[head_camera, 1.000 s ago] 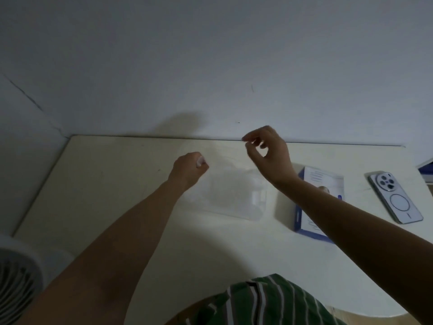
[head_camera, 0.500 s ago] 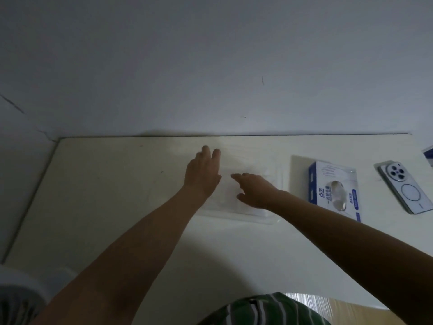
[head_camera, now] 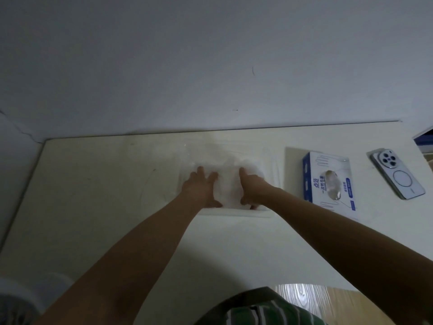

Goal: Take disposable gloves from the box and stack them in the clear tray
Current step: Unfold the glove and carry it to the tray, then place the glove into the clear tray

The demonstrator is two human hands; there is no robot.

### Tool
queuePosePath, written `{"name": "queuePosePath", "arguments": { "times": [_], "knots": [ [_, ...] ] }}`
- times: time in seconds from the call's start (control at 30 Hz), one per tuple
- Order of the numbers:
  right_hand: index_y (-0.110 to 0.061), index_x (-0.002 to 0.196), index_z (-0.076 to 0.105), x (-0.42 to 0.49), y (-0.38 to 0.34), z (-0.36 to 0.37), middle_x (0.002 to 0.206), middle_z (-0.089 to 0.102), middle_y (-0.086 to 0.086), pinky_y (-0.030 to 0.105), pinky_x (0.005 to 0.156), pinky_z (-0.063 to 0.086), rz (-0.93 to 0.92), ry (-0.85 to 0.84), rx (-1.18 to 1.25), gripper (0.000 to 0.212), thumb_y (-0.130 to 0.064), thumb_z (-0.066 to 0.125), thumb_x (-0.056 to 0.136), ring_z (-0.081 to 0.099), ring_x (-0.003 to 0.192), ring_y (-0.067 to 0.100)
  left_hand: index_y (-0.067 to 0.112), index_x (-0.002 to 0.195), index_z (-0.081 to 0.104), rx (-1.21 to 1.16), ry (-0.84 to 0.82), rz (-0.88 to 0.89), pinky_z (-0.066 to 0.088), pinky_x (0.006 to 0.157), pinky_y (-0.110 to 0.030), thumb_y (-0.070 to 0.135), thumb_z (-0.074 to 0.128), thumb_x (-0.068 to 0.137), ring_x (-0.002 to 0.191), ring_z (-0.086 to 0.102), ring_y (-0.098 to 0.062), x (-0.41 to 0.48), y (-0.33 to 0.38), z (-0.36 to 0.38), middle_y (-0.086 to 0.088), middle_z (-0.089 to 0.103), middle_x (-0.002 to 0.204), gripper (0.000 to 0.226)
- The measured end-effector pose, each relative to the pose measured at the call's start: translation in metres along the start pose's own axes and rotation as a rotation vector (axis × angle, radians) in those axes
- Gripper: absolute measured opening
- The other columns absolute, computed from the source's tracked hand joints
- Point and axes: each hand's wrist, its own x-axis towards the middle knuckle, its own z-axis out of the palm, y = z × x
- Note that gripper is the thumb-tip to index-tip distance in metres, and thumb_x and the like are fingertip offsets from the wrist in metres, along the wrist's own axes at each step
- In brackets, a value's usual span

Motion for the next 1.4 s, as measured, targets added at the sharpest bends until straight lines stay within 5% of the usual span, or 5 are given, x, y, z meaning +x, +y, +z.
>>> {"name": "queuePosePath", "arguments": {
  "times": [0.47, 0.73, 0.93, 1.2, 1.4],
  "knots": [
    [-0.017, 0.126, 0.047, -0.039, 0.035, 0.002, 0.114, 0.054, 0.004, 0.033, 0.069, 0.055, -0.392, 0.453, -0.253, 0.043, -0.005, 0.060, 0.087, 0.059, 0.081, 0.019, 0.023, 0.154, 0.001, 0.229, 0.080, -0.006, 0.024, 0.111, -0.042, 0.062, 0.059, 0.083, 0.140, 0.016, -0.034, -0.026, 0.051, 0.023, -0.014, 0.013, 0.154, 0.100],
    [-0.006, 0.131, 0.049, -0.032, 0.047, 0.004, 0.122, 0.057, 0.016, 0.036, 0.089, 0.048, -0.332, 0.061, -0.474, 0.042, -0.009, 0.057, 0.091, 0.058, 0.111, 0.031, 0.016, 0.126, 0.056, 0.099, 0.347, 0.039, 0.043, 0.085, -0.035, 0.009, 0.053, 0.089, 0.109, 0.051, -0.029, -0.040, 0.070, -0.001, -0.010, 0.048, 0.119, 0.038],
    [-0.005, 0.139, 0.038, -0.025, 0.046, -0.001, 0.127, 0.053, 0.018, 0.036, 0.092, 0.051, -0.300, -0.002, -0.369, 0.059, -0.005, 0.065, 0.086, 0.055, 0.115, 0.032, 0.022, 0.153, 0.019, -0.107, -0.050, -0.120, 0.042, 0.103, -0.042, 0.041, 0.075, 0.079, 0.125, 0.045, -0.039, -0.044, 0.068, 0.010, -0.019, 0.030, 0.141, 0.095],
    [-0.010, 0.137, 0.045, -0.018, 0.035, -0.016, 0.125, 0.045, 0.014, 0.028, 0.053, 0.059, -0.241, -0.045, -0.227, 0.062, 0.001, 0.071, 0.083, 0.064, 0.090, 0.028, 0.018, 0.139, 0.041, -0.027, 0.071, -0.071, 0.045, 0.092, -0.039, 0.042, 0.066, 0.085, 0.117, 0.048, -0.031, -0.032, 0.066, -0.008, -0.012, 0.041, 0.131, 0.064],
    [-0.014, 0.141, 0.043, -0.010, 0.029, -0.022, 0.090, 0.066, 0.013, 0.031, 0.067, 0.060, -0.141, -0.184, -0.361, 0.064, -0.012, 0.073, 0.084, 0.071, 0.071, 0.022, 0.014, 0.143, 0.033, -0.128, -0.253, -0.153, 0.059, 0.076, -0.040, 0.050, 0.069, 0.083, 0.095, 0.066, -0.030, -0.030, 0.066, -0.013, -0.013, 0.053, 0.124, 0.079]
  ]
}}
